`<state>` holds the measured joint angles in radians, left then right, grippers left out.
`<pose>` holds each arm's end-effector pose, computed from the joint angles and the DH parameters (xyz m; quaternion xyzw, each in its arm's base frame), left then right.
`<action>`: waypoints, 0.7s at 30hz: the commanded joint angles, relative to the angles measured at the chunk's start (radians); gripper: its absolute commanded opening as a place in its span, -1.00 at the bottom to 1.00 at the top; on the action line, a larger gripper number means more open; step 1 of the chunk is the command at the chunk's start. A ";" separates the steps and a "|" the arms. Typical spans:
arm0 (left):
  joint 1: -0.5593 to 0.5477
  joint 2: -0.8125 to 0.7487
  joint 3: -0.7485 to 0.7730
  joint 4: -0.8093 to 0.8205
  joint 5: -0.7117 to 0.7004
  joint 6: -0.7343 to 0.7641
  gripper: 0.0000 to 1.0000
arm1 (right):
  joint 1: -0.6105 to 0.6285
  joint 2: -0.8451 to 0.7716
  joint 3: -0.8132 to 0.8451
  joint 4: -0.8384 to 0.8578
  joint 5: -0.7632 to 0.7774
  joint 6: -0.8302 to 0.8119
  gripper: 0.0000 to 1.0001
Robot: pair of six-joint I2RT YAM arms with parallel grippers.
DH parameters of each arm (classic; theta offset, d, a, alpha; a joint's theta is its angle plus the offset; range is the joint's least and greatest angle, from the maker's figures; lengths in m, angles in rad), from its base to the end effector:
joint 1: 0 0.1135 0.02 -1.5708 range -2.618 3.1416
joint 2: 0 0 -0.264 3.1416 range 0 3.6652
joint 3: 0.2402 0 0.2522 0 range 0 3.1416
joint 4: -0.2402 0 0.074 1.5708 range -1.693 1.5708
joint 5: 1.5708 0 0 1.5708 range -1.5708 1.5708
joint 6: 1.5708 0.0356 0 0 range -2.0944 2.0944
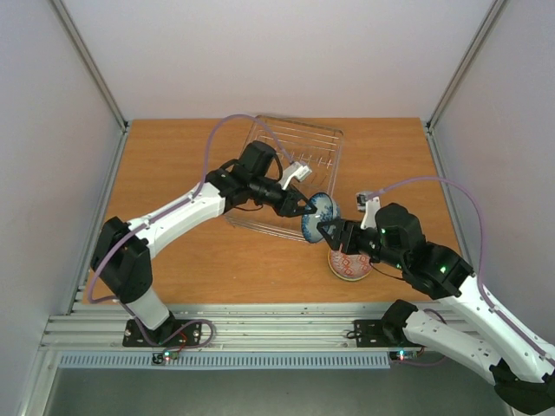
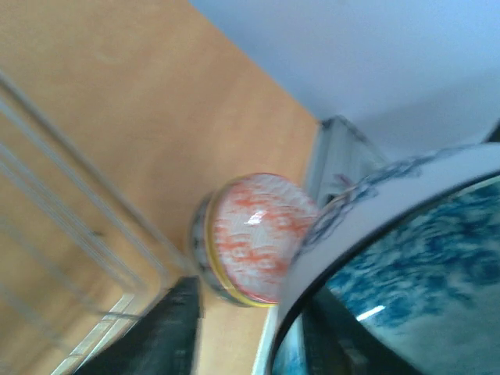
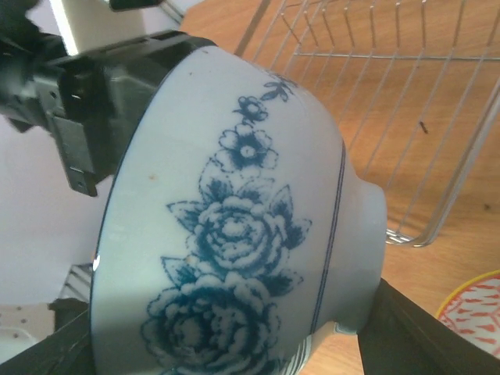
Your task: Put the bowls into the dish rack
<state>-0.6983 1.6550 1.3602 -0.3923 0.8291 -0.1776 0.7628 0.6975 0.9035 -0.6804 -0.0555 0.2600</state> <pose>0.2664 -0.2579 0.3006 0.3794 0.7552 -0.4957 0.2000 0.1017 0.1000 0.3419 -0.2262 0.8227 0.2756 0.4427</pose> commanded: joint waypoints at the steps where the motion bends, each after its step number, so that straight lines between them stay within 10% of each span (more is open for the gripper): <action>1: 0.015 -0.075 0.030 -0.039 -0.325 0.075 -0.02 | 0.006 0.049 0.104 -0.093 0.100 -0.090 -0.97; 10: 0.092 -0.260 -0.175 0.066 -0.680 0.331 0.40 | 0.004 0.450 0.372 -0.249 0.306 -0.300 -0.97; 21: 0.474 -0.396 -0.449 0.247 -0.262 0.230 0.41 | 0.004 0.865 0.686 -0.348 0.562 -0.470 -0.97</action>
<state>-0.2951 1.3029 0.9756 -0.2901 0.3794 0.0948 0.7631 1.4887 1.4864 -0.9928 0.3630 -0.1165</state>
